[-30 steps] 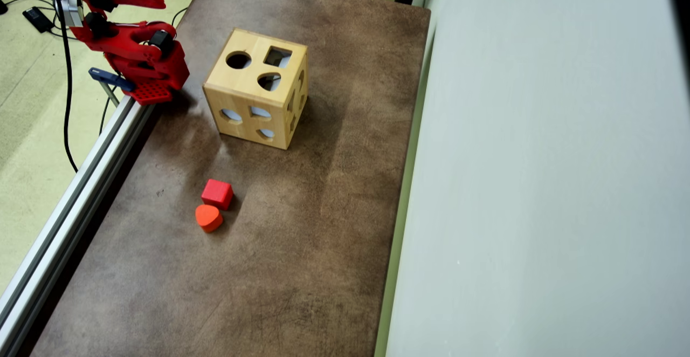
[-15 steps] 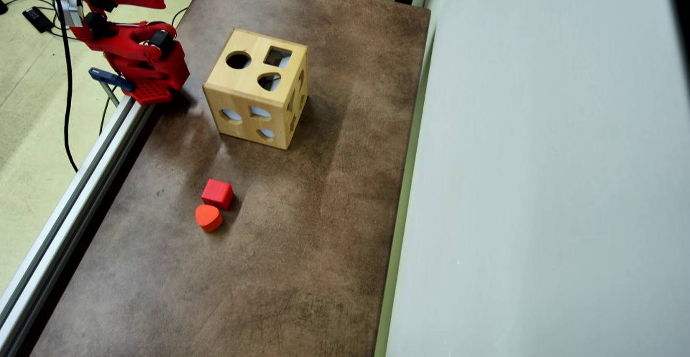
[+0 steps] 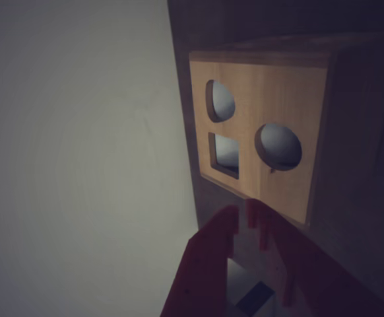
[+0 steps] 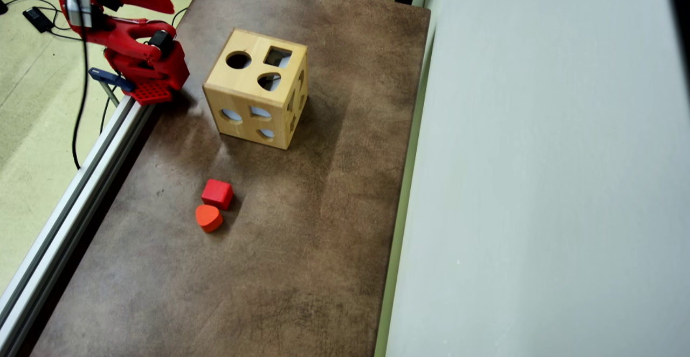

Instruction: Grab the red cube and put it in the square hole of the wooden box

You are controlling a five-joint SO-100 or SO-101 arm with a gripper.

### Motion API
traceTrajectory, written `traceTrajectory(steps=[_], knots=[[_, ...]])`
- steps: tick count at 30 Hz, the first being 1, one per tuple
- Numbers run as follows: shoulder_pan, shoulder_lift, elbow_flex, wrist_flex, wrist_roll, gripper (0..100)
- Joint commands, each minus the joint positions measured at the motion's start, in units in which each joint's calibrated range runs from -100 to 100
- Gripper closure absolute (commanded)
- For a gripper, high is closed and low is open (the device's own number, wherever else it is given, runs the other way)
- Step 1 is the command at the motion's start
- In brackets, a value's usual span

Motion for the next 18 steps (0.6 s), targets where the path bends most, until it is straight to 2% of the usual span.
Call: traceTrajectory(steps=[1,7,12,18], knots=[[3.64,20.37,-14.21,-0.31,0.49,97],[19.46,42.45,-22.79,0.01,1.56,97],[29.79,53.83,-22.7,-0.31,11.38,97],[34.17,64.36,-22.61,-0.47,21.73,97]])
